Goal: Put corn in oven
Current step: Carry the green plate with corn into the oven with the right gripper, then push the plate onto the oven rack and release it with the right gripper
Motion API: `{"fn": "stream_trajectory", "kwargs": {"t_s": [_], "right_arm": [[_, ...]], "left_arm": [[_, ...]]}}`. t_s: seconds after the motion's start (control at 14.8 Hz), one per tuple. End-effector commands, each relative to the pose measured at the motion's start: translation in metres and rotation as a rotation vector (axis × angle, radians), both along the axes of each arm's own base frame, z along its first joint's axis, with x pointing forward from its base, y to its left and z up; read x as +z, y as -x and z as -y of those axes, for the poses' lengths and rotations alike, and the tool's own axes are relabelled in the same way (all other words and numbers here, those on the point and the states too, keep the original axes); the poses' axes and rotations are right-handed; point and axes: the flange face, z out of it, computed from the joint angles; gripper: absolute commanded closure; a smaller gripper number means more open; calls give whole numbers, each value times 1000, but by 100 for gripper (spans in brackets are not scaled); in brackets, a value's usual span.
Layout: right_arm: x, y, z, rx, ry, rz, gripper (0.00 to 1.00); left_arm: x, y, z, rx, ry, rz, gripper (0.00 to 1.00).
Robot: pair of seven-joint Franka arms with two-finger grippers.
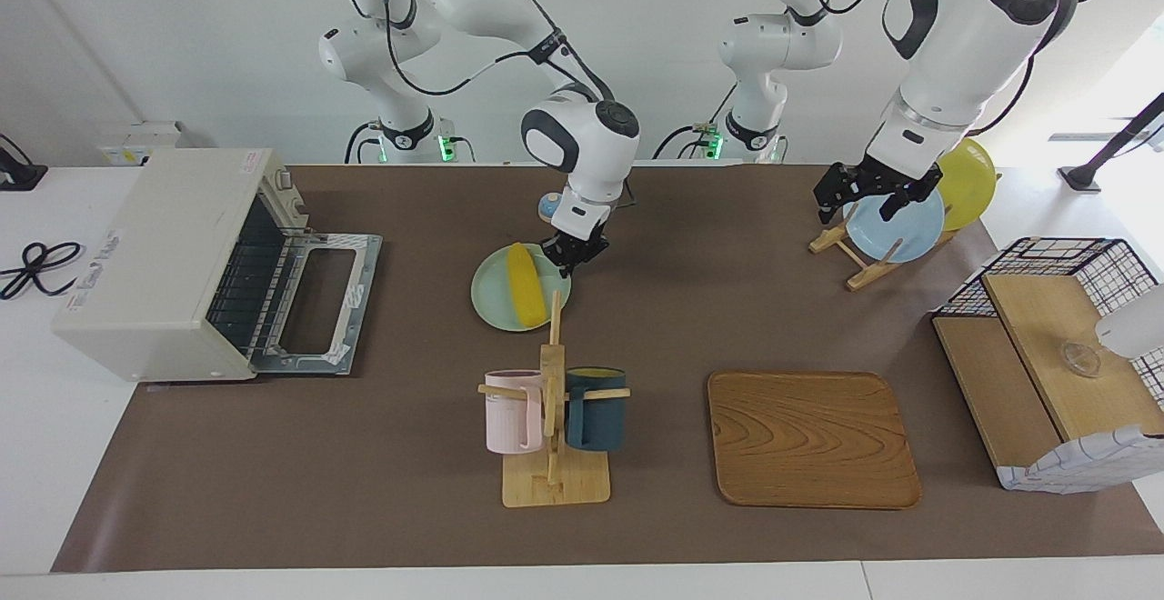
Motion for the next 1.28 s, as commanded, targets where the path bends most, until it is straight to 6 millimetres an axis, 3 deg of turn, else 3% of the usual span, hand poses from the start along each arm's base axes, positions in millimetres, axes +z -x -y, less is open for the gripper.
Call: {"fn": "stream_trajectory", "kwargs": {"t_s": [0.0,0.34,0.67,0.88,1.08,1.21], "right_arm": [[23,-22,24,24,47,10,100],[61,-55,116,-50,50,8,100],[68,-41,197,-82,77,-38,100],[75,-44,269,-141,104,-97,100],[85,-46,327,-161,105,-131,100],[83,-48,353,-157,93,-151,100]], "left_arm": [[2,1,3,12,10,4,0],[2,1,-2,22,10,6,0],[2,1,-2,22,10,6,0],[3,1,-2,19,10,9,0],[3,0,-3,22,10,9,0],[3,1,-2,20,10,9,0]]}}
